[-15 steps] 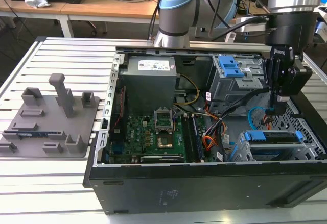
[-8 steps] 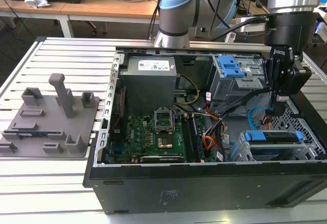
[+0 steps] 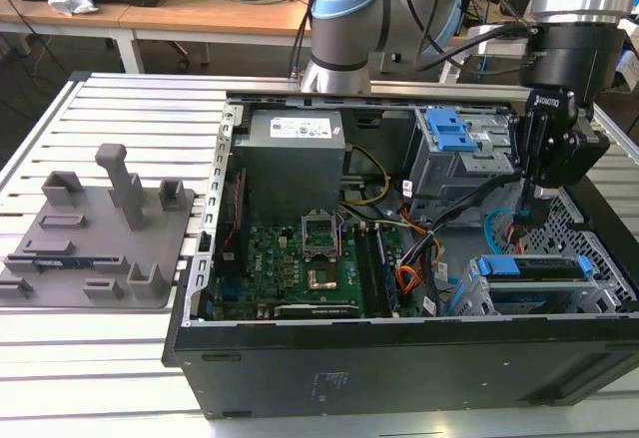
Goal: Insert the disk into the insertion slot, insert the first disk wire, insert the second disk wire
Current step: 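Insert the first disk wire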
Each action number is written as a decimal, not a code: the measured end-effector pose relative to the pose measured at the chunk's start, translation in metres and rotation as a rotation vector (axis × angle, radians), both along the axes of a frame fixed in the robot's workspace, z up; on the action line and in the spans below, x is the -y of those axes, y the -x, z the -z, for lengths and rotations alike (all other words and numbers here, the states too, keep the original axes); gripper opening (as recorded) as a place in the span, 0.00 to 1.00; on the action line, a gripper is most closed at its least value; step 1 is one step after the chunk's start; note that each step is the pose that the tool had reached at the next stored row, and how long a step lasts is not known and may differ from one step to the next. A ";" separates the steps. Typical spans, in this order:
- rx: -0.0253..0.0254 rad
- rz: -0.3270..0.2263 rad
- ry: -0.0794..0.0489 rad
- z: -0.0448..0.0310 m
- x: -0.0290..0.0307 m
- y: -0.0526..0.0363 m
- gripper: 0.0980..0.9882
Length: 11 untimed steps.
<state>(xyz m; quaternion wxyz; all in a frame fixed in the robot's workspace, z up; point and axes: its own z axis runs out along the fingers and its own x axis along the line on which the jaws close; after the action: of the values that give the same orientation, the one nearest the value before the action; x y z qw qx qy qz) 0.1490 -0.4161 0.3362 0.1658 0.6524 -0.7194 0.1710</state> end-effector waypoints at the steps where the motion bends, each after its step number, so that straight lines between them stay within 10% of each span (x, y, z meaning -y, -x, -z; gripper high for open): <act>1: -0.0015 0.000 -0.002 0.0000 0.0001 -0.0025 0.07; 5: -0.0183 0.000 -0.011 0.0000 0.0014 -0.0156 0.07; 7: -0.0450 0.000 -0.049 0.0000 0.0051 -0.0178 0.07; 11: -0.0502 -0.001 -0.100 -0.0011 0.0117 -0.0216 0.07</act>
<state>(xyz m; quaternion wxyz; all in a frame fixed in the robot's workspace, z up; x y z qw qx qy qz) 0.1706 -0.4278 0.3373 0.1508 0.6644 -0.7224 0.1185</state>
